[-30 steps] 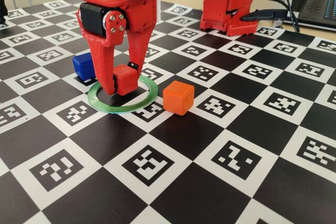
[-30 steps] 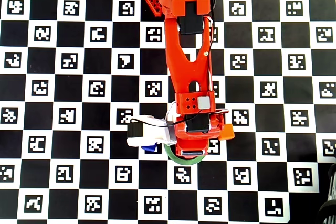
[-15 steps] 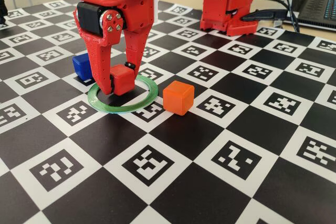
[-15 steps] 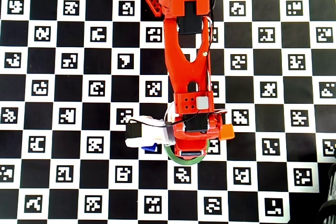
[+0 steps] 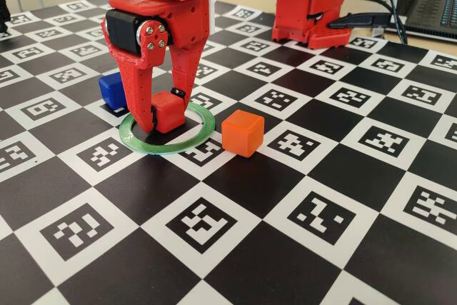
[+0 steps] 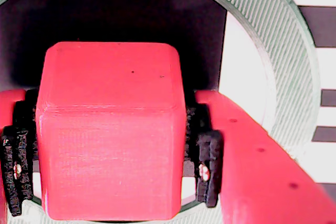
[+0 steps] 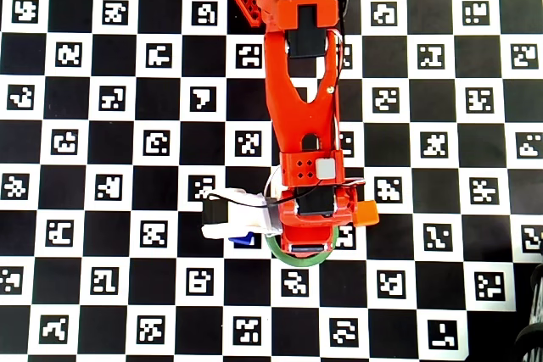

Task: Grab the red cube then put it in the green circle then put the blue cube on top and finally the orange cube on top

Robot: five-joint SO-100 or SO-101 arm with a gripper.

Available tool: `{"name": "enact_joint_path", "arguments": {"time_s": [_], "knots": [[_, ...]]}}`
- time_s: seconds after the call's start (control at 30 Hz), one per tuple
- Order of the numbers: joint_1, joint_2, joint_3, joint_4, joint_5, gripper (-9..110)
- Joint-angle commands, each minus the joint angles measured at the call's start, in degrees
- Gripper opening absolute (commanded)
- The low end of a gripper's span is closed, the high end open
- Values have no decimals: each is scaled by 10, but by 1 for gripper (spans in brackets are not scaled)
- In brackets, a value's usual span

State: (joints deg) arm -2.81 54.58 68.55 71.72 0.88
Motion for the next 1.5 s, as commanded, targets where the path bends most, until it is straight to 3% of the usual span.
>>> {"name": "enact_joint_path", "arguments": {"time_s": [0.0,0.5,0.87,1.47], "knots": [[6,19,-21,-3,-5,7],[7,21,-18,-1,-4,28],[9,41,-13,10,2,31],[35,229,-177,250,-34,32]]}}
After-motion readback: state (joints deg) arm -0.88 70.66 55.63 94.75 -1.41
